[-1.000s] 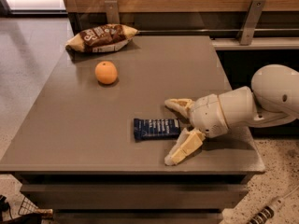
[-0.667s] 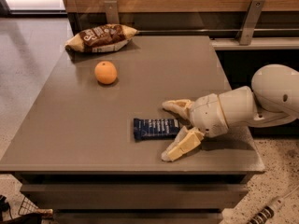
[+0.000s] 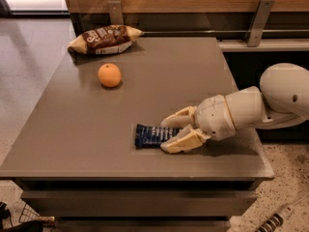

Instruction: Move rxbar blueberry near brown chip bag

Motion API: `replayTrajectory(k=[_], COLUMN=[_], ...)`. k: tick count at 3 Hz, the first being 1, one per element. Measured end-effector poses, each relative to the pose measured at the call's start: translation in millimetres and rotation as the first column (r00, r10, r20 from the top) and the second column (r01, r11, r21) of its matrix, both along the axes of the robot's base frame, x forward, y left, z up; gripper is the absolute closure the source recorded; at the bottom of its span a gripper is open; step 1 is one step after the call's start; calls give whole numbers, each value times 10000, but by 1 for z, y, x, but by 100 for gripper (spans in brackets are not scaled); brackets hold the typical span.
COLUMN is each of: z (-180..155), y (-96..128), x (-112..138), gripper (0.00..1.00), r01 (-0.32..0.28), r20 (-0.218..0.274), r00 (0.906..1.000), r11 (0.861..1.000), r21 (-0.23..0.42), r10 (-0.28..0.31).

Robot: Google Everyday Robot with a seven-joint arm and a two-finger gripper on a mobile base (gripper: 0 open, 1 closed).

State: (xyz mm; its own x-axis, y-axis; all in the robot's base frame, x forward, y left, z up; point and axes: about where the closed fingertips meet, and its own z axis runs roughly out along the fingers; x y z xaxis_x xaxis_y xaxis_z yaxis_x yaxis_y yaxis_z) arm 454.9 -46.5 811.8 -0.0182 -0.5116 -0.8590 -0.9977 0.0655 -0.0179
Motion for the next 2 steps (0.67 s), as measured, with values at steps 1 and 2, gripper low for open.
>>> replayTrajectory(k=[1,2], z=[0,11], y=[0,-7], x=[0,11], gripper=[100,100], r01=[-1,79], r20=[0,98], r00=[10000,9999], r11=[10000,9999], r21=[-1,-99], r10=[1,-78])
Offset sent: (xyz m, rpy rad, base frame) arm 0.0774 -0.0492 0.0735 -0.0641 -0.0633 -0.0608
